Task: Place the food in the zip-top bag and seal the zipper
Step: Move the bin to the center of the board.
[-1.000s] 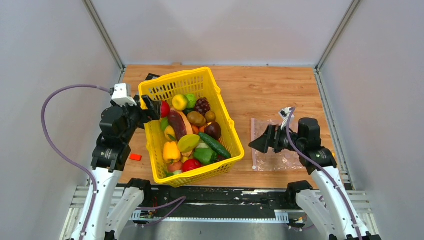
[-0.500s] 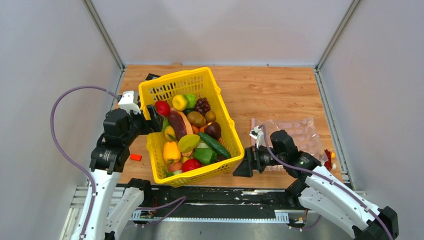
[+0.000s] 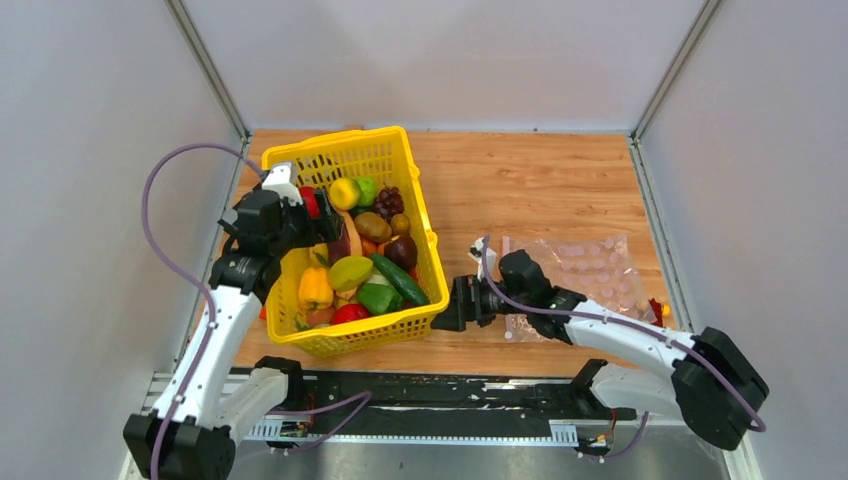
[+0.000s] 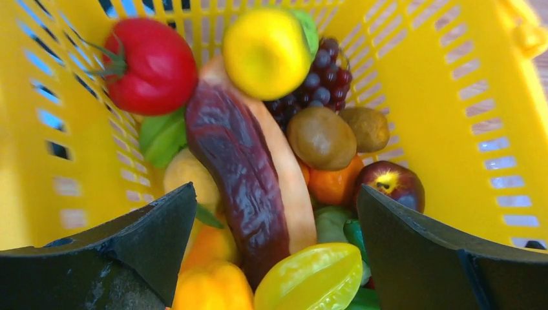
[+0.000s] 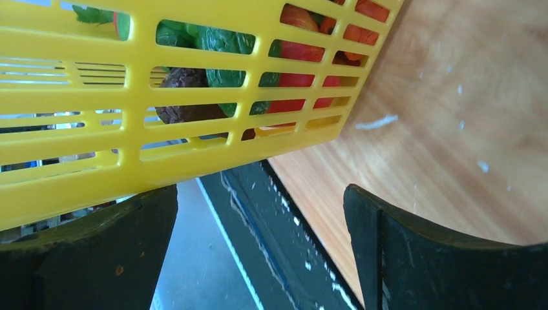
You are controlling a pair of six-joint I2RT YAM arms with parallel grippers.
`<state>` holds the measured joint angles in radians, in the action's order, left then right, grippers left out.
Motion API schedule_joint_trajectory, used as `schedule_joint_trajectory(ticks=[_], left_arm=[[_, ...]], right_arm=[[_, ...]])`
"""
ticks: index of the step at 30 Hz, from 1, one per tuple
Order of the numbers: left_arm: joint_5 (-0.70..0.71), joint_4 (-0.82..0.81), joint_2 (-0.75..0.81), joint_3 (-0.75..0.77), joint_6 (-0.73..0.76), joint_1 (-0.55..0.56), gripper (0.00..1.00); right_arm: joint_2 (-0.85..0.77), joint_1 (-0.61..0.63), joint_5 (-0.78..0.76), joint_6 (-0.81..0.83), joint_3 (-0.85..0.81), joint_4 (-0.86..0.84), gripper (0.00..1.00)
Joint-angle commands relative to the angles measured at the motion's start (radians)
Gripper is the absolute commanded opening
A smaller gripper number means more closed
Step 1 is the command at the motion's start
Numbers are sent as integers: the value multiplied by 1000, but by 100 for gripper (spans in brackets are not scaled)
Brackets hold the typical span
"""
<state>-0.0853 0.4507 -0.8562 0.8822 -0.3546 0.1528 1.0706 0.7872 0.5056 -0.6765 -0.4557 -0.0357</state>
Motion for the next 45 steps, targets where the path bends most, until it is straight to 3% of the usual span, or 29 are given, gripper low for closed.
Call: schedule_joint_trajectory(ticks=[1, 6, 15, 19, 22, 26, 31, 35, 37, 41, 45], left_arm=[[-1, -78, -104, 33, -5, -2, 100], [-4, -142, -206, 70, 19, -2, 100], [-6, -145, -305, 177, 75, -17, 100], [-22, -129, -299, 188, 82, -19, 100], [-28, -104, -276, 191, 94, -19, 100], [-42, -35, -217, 218, 124, -19, 100], [2, 38, -121, 229, 156, -19, 100], [-46, 53, -58, 215, 125, -19, 100], [-91, 45, -29, 196, 98, -19, 100], [-209, -21, 33, 134, 21, -19, 100], [-293, -59, 76, 96, -36, -19, 100]], right_arm=[[102, -6, -134, -42, -127, -214, 100], [201, -7, -204, -52, -223, -234, 100], [383, -13, -121, -31, -368, -206, 100], [384, -34, -147, -26, -378, -194, 100], [405, -63, -78, -3, -406, -186, 100], [383, -83, -57, 116, -460, -43, 100], [236, -109, -275, 283, -458, 194, 100], [166, -115, -699, 241, -472, 441, 100], [150, -124, -839, 210, -453, 503, 100], [148, -152, -899, 203, -386, 519, 96], [187, -163, -862, 219, -370, 526, 84]])
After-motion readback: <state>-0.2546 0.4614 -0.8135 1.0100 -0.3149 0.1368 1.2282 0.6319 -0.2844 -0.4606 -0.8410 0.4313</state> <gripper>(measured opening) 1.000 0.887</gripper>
